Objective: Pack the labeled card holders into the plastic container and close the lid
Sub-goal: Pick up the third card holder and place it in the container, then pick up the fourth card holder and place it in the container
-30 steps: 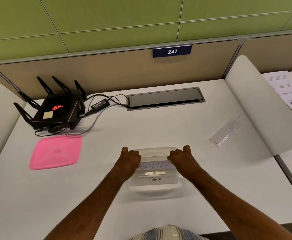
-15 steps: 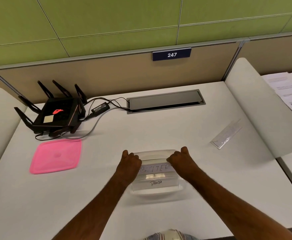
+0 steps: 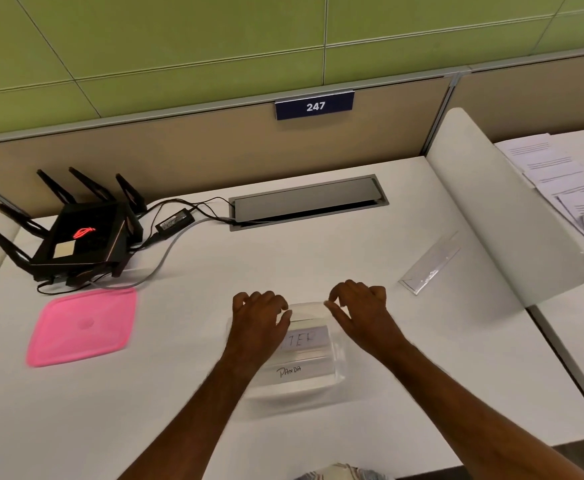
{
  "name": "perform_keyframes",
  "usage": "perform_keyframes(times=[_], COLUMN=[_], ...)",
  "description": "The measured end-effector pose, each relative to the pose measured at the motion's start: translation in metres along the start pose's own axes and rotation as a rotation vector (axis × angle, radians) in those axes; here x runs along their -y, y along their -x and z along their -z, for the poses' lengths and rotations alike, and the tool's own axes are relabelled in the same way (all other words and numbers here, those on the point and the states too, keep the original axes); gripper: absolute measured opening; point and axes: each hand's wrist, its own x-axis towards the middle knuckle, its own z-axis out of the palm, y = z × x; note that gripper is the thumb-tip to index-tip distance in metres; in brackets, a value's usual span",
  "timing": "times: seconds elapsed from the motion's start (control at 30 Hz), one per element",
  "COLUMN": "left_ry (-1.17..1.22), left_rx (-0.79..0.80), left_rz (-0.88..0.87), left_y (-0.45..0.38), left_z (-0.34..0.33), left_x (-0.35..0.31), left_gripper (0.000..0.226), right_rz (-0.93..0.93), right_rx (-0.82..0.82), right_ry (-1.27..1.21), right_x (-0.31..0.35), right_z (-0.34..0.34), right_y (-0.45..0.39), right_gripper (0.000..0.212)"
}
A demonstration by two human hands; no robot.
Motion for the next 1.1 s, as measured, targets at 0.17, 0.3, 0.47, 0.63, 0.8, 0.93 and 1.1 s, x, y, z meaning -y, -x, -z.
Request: perform_keyframes(times=[0.17, 0.3, 0.47, 0.63, 0.8, 0.93, 1.1], left_ry=[0.191, 0.348, 0.544, 0.676, 0.728, 0.759, 0.795], left_rx=[-0.011, 0.011, 0.066, 0.183, 0.273, 0.377, 0.482], left_rz=[0.053, 0.106, 0.162, 0.228, 0.315, 0.424, 0.495], left_y=[-0.024, -0.042, -0.064, -0.088, -0.11, -0.123, -0.135], left_z=[-0.019, -0.039, -0.059, -0.078, -0.095, -0.11, -0.129], left_x=[-0.039, -0.071, -0.115, -0.149, -0.17, -0.181, -0.19], left_gripper=[0.006, 0.01, 0.018, 0.012, 0.011, 0.021, 0.036], right_rz=[-0.102, -0.18, -0.254, -0.308, -0.361, -0.393, -0.502], right_rx=[-0.055, -0.027, -0.003, 0.004, -0.001, 0.02, 0.046], right_ry=[-0.024, -0.016, -0.017, 0.025, 0.038, 0.081, 0.119], right_x=[-0.045, -0.088, -0.142, -0.185, -0.225, -0.254, -0.284], right_z=[0.012, 0.021, 0.033, 0.049, 0.058, 0.06, 0.064], right_y=[-0.004, -0.011, -0.022, -0.038, -0.061, -0.08, -0.105], right_gripper=[0.018, 0.019, 0.021, 0.029, 0.03, 0.034, 0.045])
